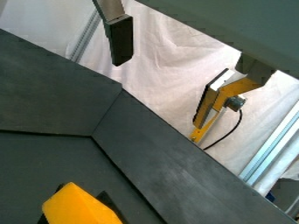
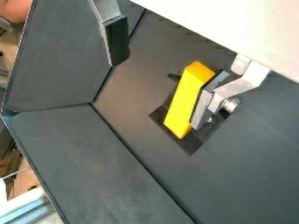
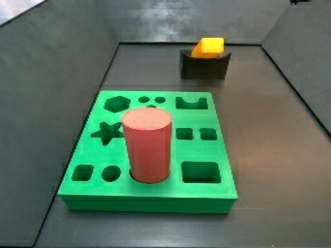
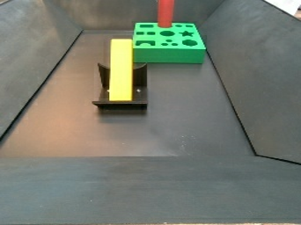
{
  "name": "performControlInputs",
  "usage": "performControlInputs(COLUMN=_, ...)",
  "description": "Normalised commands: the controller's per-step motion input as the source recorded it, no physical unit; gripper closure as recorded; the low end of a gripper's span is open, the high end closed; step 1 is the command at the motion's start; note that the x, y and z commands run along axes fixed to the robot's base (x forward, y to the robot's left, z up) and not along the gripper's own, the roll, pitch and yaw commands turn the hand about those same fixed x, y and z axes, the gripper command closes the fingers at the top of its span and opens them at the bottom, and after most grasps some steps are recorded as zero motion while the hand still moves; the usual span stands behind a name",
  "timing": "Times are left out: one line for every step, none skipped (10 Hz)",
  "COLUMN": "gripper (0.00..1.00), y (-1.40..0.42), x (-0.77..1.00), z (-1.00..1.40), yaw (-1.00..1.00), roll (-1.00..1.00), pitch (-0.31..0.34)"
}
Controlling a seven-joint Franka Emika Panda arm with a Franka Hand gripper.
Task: Pick up the rectangle object. Move up. Place the rectangle object on the fixture. Regrasp the rectangle object. Move to above the board. Insert the rectangle object.
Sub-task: Regrasp the rectangle object.
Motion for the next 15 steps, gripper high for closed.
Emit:
performControlInputs(gripper=0.0, y=-0.05, x=0.2, z=-0.03, yaw=0.09, roll=0.13, pitch=0.061)
performControlInputs(gripper=0.0, y=-0.05, x=0.2, z=-0.03, yaw=0.09, roll=0.13, pitch=0.063)
performControlInputs(gripper=0.0, y=-0.05, x=0.2, z=-0.03, yaw=0.09, roll=0.13, pitch=0.063)
performControlInputs(gripper=0.0, y=-0.05, x=0.2, z=-0.03, yaw=0.09, roll=0.12, pitch=0.064)
performControlInputs(gripper=0.0, y=-0.05, x=0.2, z=-0.03, yaw=0.09, roll=0.12, pitch=0.064)
performControlInputs(gripper=0.0, y=-0.05, x=0.2, z=-0.03, yaw=0.09, roll=0.12, pitch=0.064)
performControlInputs(gripper=0.0, y=-0.05, x=0.2, z=-0.03, yaw=0.09, roll=0.12, pitch=0.065)
performControlInputs(gripper=0.0, y=-0.05, x=0.2, z=-0.03, yaw=0.09, roll=0.12, pitch=0.065)
performControlInputs(gripper=0.0, y=-0.05, x=0.2, z=-0.03, yaw=0.09, roll=0.12, pitch=0.065)
performControlInputs(gripper=0.0, y=-0.05, x=0.2, z=-0.03, yaw=0.09, roll=0.12, pitch=0.065)
performControlInputs(gripper=0.0, y=-0.05, x=0.2, z=-0.03, yaw=0.09, roll=0.12, pitch=0.065)
performControlInputs(gripper=0.0, y=-0.04, x=0.19, z=-0.03, yaw=0.09, roll=0.12, pitch=0.065)
performControlInputs(gripper=0.0, y=-0.04, x=0.19, z=-0.03, yaw=0.09, roll=0.12, pitch=0.065)
performControlInputs(gripper=0.0, y=0.05, x=0.08, z=-1.0, yaw=-0.05, roll=0.1, pitch=0.034)
performControlInputs(gripper=0.0, y=0.05, x=0.08, z=-1.0, yaw=-0.04, roll=0.11, pitch=0.032)
